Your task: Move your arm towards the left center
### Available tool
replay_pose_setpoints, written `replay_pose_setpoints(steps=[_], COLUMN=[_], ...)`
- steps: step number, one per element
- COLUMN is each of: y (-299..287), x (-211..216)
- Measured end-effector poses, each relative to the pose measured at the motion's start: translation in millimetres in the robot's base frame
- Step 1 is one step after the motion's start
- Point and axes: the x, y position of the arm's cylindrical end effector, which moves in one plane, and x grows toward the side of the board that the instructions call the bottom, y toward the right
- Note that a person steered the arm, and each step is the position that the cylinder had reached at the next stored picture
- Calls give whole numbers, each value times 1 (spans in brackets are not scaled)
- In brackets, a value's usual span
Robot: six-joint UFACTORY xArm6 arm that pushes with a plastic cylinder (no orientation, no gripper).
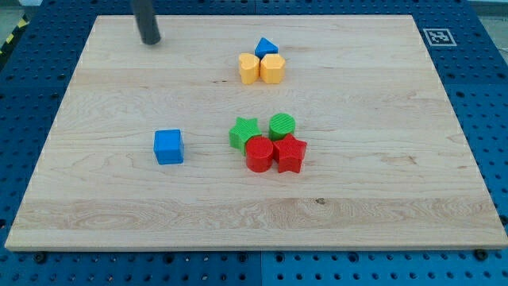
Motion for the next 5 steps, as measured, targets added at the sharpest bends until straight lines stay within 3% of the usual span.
replay_pose_setpoints(steps=[2, 5], y=[-4, -52], x=[1, 119])
